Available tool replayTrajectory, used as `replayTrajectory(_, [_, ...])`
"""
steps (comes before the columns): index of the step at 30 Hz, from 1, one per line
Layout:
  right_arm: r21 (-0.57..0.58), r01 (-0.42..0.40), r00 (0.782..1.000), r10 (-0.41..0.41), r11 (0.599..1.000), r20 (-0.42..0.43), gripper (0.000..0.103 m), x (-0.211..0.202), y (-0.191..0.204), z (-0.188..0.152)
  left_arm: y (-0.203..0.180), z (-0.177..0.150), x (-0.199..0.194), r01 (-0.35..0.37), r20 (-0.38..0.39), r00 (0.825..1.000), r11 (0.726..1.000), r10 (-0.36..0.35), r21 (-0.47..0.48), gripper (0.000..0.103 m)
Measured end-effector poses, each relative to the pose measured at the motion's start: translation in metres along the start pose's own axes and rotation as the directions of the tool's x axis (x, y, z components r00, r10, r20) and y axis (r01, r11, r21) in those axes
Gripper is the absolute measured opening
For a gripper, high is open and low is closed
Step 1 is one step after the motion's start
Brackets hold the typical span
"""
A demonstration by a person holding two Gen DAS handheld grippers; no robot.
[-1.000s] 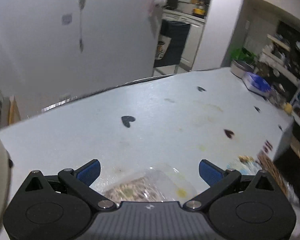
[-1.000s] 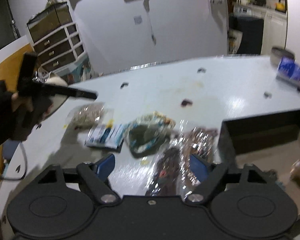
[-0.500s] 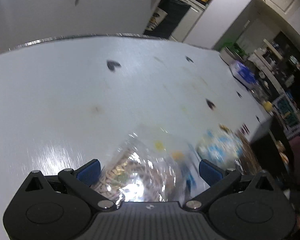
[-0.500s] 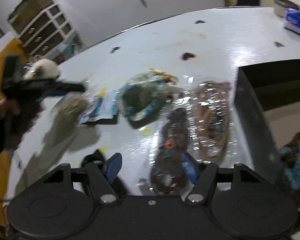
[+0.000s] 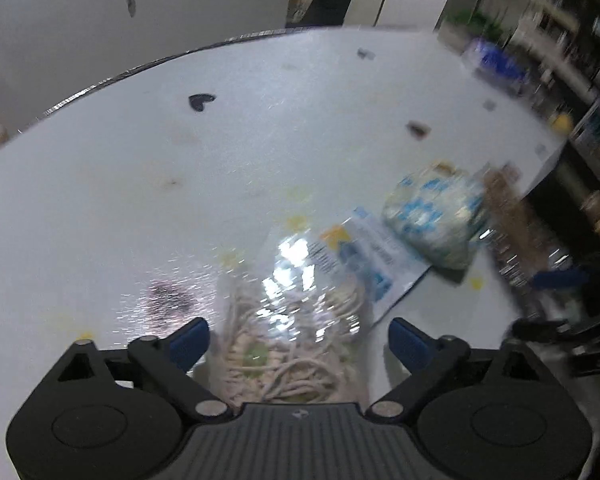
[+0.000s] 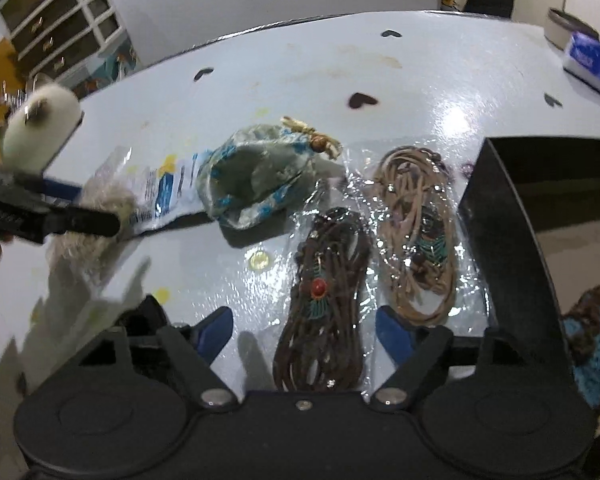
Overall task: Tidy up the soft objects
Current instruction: 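Grasp the bag of beige cords with the left tool while the right grasps the brown cord bag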
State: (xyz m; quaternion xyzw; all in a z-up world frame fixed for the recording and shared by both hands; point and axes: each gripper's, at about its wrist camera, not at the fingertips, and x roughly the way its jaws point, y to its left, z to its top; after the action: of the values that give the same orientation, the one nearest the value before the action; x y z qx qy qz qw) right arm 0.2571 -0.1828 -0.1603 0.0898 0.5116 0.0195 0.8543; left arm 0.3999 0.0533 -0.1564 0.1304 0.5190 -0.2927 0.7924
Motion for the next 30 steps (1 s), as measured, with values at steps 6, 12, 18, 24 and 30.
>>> replayTrajectory(6, [-0.018, 0.016, 1.0, -0.016, 1.0, -0.002, 0.059, -0.007, -0.007, -0.004, -0.004, -0.013, -0.004, -0.045, -0.026, 0.999, 0.999, 0.046, 0.014, 0.076])
replayTrajectory(12, [-0.05, -0.007, 1.0, 0.007, 0.999, 0.002, 0.032, -0.014, -0.003, -0.014, 0.001, -0.032, -0.022, -0.059, 0.058, 0.996, 0.991, 0.067, -0.12, 0.065])
replayTrajectory(18, [-0.083, -0.049, 0.999, 0.05, 0.995, 0.019, 0.021, -0.025, 0.005, -0.02, -0.006, -0.063, -0.04, -0.057, 0.106, 0.99, 0.96, 0.089, -0.273, 0.063])
replayTrajectory(24, [-0.15, -0.068, 0.992, 0.083, 0.986, 0.091, 0.02, -0.048, 0.015, -0.024, -0.021, -0.085, -0.069, -0.047, 0.184, 0.974, 0.908, 0.134, -0.416, 0.063])
replayTrajectory(30, [-0.193, -0.103, 0.972, 0.14, 0.976, 0.19, 0.02, -0.081, 0.016, -0.023, -0.047, -0.094, -0.103, -0.022, 0.269, 0.947, 0.867, 0.178, -0.497, 0.063])
